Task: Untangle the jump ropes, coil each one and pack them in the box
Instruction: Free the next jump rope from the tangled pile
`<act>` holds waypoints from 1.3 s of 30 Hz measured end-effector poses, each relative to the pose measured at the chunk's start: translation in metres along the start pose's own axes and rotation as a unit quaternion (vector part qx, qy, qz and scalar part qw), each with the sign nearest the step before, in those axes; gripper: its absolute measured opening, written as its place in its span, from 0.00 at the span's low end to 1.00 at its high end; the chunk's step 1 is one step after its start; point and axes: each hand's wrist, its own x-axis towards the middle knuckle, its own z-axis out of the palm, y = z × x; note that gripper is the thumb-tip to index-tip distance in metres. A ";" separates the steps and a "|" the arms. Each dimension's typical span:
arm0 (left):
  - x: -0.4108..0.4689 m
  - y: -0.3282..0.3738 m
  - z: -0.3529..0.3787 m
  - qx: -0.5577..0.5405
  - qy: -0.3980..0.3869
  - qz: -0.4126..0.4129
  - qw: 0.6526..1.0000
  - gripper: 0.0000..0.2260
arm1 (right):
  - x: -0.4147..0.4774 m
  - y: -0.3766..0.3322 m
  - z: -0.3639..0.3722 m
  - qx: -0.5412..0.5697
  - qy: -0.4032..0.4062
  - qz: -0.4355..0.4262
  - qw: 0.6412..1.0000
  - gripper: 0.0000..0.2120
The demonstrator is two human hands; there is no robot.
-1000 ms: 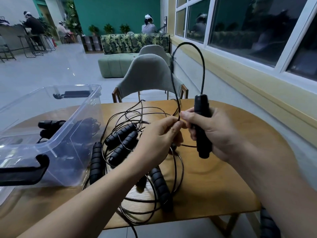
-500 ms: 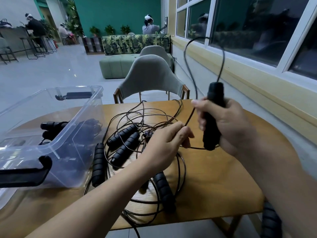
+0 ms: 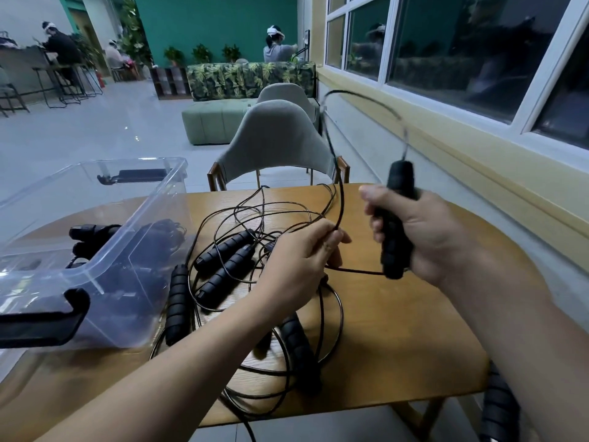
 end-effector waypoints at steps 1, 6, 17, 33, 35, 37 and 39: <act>0.001 0.002 -0.001 -0.003 0.007 0.005 1.000 0.09 | -0.001 0.005 0.005 -0.027 -0.014 0.001 1.000 0.10; 0.002 0.001 -0.008 -0.017 0.021 0.004 1.000 0.09 | -0.004 0.020 0.020 -0.098 -0.034 -0.027 0.994 0.07; 0.002 -0.009 -0.001 0.010 0.008 0.024 1.000 0.09 | -0.009 0.017 0.026 -0.100 -0.036 -0.073 0.992 0.12; 0.011 -0.034 0.002 0.116 -0.001 -0.010 0.993 0.08 | 0.001 -0.030 -0.014 0.183 0.048 0.004 0.982 0.09; 0.011 -0.032 0.002 0.125 -0.003 -0.013 0.992 0.10 | 0.003 -0.024 -0.013 0.176 0.050 0.012 0.983 0.09; 0.011 -0.029 0.002 0.115 0.002 -0.015 0.993 0.12 | 0.002 -0.014 -0.008 0.131 0.037 0.017 0.990 0.09; 0.012 -0.027 0.001 0.101 0.014 -0.016 0.995 0.12 | 0.001 -0.001 0.000 0.064 0.025 0.014 0.998 0.08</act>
